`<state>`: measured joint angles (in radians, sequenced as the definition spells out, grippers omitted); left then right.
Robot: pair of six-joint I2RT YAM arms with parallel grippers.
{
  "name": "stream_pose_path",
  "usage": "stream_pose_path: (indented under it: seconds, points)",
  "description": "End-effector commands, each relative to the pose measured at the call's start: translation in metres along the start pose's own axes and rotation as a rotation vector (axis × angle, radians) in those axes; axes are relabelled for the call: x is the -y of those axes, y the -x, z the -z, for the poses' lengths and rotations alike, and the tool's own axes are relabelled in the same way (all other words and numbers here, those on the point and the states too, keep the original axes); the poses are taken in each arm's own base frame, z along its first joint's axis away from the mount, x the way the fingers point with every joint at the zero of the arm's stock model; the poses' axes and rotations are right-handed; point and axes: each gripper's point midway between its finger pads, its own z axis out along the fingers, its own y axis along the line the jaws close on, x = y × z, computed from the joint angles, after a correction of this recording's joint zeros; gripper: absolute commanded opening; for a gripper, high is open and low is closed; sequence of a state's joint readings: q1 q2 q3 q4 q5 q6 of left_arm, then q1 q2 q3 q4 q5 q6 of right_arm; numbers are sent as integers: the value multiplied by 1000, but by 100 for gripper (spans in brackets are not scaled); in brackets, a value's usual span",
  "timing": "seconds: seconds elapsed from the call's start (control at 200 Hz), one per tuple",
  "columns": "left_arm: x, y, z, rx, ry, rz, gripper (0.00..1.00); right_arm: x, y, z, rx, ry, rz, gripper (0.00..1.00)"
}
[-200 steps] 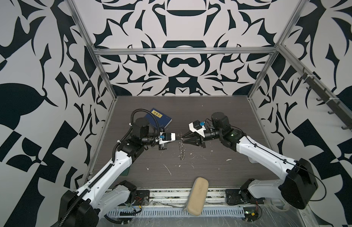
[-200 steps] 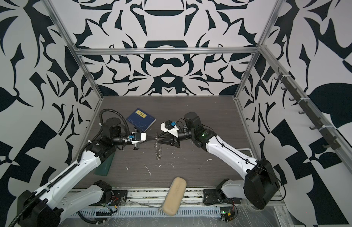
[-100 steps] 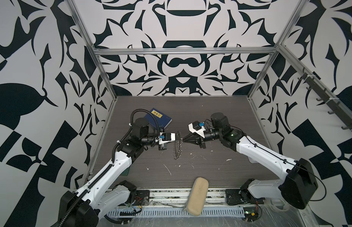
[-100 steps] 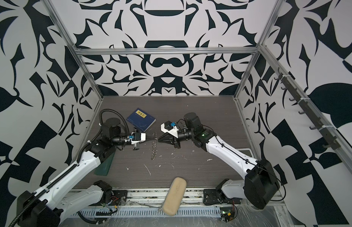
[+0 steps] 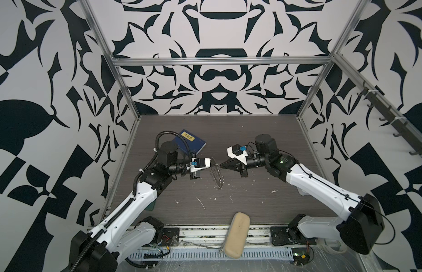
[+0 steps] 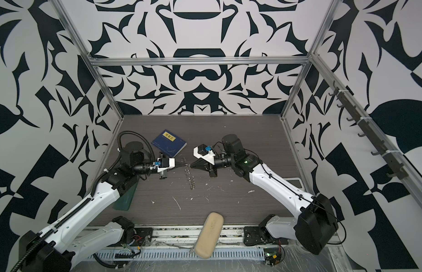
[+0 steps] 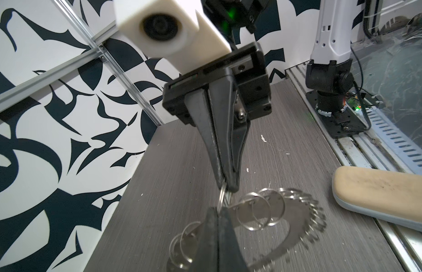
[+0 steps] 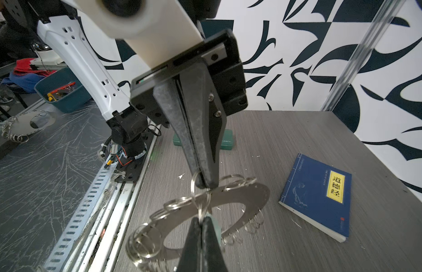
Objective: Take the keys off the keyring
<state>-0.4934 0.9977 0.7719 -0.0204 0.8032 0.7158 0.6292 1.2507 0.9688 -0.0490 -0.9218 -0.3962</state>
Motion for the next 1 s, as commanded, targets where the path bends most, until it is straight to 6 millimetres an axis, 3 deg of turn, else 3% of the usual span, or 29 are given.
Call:
stream_pose_path:
  seconds: [0.0,0.4,0.995]
  points:
    - [-14,3,2,-15,62,7,0,-2,27,9,41,-29,73,0]
    - [-45,3,3,-49,189,206,0,-5,38,8,56,-68,122,0]
    - [-69,-5,4,-63,304,445,0,-7,51,6,51,-157,229,0]
